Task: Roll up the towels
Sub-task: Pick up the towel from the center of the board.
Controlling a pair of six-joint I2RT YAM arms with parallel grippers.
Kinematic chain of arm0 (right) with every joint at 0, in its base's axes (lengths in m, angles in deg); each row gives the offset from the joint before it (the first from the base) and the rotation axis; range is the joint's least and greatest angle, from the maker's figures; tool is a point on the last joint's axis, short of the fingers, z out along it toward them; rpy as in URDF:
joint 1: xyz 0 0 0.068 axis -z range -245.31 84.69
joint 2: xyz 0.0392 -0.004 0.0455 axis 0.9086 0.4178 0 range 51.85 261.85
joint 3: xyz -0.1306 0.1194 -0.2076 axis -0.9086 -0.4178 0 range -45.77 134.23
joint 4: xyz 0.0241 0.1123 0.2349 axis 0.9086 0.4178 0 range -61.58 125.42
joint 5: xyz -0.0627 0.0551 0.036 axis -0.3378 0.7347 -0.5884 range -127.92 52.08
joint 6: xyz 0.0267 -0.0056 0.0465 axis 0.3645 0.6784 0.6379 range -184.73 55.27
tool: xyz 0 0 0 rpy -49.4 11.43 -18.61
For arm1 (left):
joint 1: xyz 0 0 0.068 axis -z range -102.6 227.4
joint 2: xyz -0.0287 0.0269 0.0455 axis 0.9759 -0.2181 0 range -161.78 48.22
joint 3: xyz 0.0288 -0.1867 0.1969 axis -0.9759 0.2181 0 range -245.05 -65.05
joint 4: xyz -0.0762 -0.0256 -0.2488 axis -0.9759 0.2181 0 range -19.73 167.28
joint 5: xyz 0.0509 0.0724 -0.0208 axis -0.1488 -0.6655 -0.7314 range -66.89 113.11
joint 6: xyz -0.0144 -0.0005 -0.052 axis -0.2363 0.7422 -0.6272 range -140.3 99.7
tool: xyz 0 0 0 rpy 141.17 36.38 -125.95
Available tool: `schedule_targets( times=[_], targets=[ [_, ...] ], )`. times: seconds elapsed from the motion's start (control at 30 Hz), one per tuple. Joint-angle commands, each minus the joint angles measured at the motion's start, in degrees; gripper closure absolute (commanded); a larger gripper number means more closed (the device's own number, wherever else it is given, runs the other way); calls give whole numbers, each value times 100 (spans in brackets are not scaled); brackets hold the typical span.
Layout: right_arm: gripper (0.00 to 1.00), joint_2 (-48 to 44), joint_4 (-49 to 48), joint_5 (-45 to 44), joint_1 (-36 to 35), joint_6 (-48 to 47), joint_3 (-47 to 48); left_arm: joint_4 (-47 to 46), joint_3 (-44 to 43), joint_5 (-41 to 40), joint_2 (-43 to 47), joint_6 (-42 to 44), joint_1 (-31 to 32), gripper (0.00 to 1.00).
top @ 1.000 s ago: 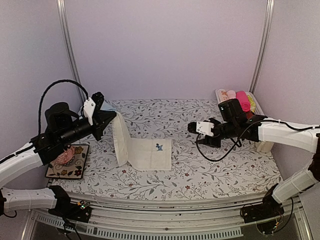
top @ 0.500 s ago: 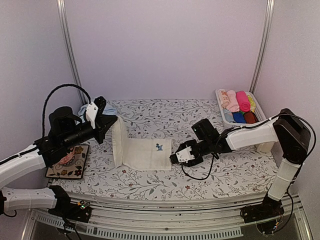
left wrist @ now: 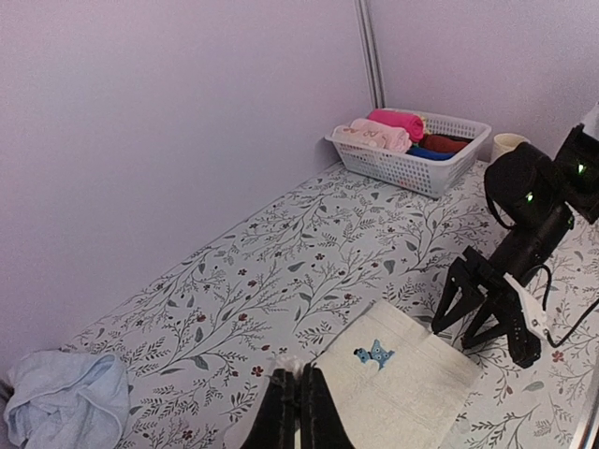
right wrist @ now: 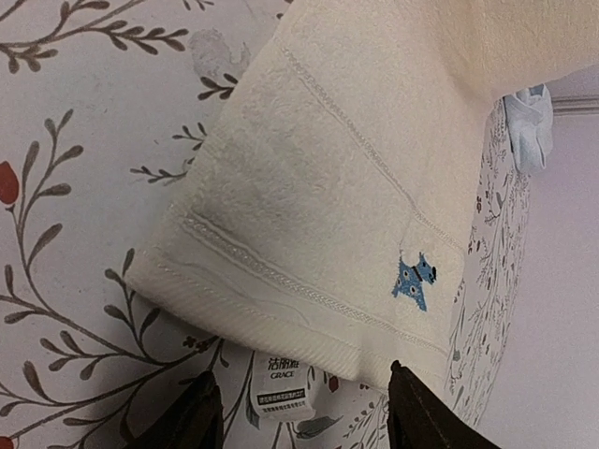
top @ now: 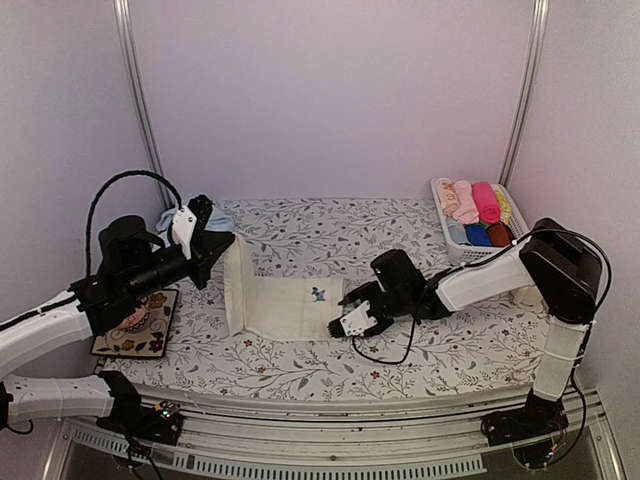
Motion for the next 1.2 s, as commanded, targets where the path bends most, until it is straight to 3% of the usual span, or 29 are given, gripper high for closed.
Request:
schedule_targets(
  times=[0.0, 0.83, 1.17],
  targets=[
    [39, 190, -414, -238, -57, -68, -124, -160, 35, -56, 123, -34, 0, 100],
    [39, 171, -573, 419, -420, 221, -463, -32, 64, -79, 194, -138, -4, 100],
    [49, 263, -481, 538, -459, 452, -315, -47, 63, -85, 150, -142, -9, 100]
  ],
)
